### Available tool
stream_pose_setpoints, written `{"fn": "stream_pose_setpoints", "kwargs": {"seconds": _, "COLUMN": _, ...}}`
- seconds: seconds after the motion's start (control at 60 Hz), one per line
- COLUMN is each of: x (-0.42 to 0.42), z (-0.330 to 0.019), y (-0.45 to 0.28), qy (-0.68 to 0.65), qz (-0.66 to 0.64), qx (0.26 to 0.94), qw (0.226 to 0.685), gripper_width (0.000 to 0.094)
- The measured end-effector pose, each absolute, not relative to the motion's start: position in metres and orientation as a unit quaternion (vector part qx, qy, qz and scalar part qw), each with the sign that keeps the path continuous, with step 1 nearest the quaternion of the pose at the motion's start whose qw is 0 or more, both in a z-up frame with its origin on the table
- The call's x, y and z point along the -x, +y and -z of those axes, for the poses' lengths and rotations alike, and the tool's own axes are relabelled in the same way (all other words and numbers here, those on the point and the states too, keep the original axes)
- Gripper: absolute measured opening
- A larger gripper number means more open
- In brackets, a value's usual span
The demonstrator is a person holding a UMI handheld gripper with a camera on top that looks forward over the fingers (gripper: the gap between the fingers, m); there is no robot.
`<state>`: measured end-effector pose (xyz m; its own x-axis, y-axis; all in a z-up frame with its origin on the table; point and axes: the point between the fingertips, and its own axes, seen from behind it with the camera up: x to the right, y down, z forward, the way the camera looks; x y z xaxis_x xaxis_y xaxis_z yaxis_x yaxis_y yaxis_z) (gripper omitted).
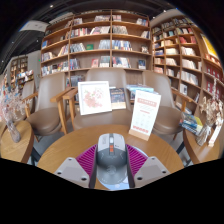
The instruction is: Arrange mouse
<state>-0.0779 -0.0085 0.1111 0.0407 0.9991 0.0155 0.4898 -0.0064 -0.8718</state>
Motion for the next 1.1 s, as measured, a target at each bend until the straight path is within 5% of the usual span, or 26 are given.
{"fn": "stream_pose_setpoints", "kwargs": {"seconds": 0.233, "x": 0.097, "z": -0.026, "y": 0.038, "qy": -0.6, "qz": -0.312, "qx": 0.654, "qw": 0.339, "gripper_width": 0.0442}}
{"fn": "stream_pose_setpoints", "kwargs": {"seconds": 0.533, "x": 0.099, "z": 0.012, "y": 0.051, "qy": -0.596, "qz": -0.297, "qx": 0.672, "qw": 0.325, "gripper_width": 0.048}}
{"fn": "stream_pose_setpoints", "kwargs": {"seconds": 0.633, "x": 0.099, "z": 0.01, "y": 0.052, "qy": -0.592, "qz": -0.302, "qx": 0.669, "qw": 0.332, "gripper_width": 0.0538}}
{"fn": "stream_pose_setpoints", "kwargs": {"seconds": 0.767, "x": 0.092, "z": 0.001, "y": 0.066, "qy": -0.581, "qz": -0.279, "qx": 0.676, "qw": 0.358, "gripper_width": 0.0867}}
{"fn": "stream_pose_setpoints", "kwargs": {"seconds": 1.1, "x": -0.043, "z": -0.105, "y": 0.04, "qy": -0.583, "qz": -0.308, "qx": 0.641, "qw": 0.392, "gripper_width": 0.0854}}
